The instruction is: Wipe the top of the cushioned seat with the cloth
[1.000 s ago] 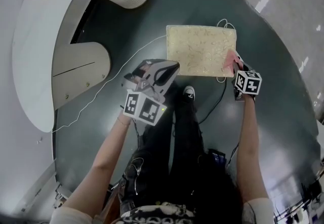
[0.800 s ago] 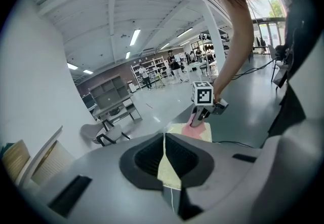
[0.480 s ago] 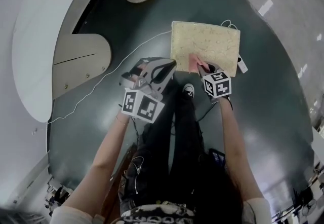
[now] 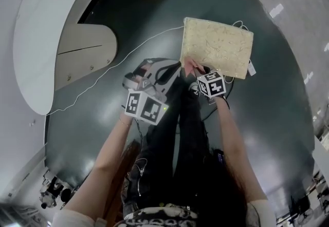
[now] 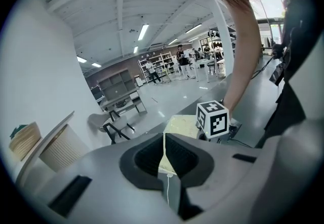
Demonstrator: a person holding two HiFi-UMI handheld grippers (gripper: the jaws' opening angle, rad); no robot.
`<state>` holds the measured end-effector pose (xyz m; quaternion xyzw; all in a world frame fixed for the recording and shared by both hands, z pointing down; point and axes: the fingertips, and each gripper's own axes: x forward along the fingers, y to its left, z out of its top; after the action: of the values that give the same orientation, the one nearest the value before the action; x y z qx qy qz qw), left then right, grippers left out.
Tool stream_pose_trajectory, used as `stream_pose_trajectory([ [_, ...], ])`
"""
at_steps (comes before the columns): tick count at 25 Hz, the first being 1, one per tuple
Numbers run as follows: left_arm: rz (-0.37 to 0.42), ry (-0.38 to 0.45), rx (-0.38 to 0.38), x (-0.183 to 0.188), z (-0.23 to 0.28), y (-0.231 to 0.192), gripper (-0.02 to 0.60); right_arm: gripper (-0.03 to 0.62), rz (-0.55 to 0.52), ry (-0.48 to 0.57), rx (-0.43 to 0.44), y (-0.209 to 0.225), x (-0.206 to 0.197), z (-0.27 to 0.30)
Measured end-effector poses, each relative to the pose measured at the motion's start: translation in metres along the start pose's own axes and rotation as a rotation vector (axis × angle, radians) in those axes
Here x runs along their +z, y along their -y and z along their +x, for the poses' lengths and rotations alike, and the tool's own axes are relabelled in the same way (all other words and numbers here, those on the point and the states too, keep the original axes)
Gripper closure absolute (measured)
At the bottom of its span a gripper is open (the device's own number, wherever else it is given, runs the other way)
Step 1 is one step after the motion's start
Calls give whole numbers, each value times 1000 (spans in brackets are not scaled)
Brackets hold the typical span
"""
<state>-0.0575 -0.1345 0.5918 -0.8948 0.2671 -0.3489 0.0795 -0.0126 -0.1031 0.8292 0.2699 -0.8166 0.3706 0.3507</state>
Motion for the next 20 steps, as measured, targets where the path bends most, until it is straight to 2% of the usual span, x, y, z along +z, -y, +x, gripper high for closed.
stream_pose_trajectory([
  [9, -4, 11, -32, 7, 4, 14, 569, 585, 88, -18, -160, 67, -26, -35],
  [20, 36, 35, -90, 33, 25, 31, 569, 585, 275, 21, -369, 160, -75, -119],
])
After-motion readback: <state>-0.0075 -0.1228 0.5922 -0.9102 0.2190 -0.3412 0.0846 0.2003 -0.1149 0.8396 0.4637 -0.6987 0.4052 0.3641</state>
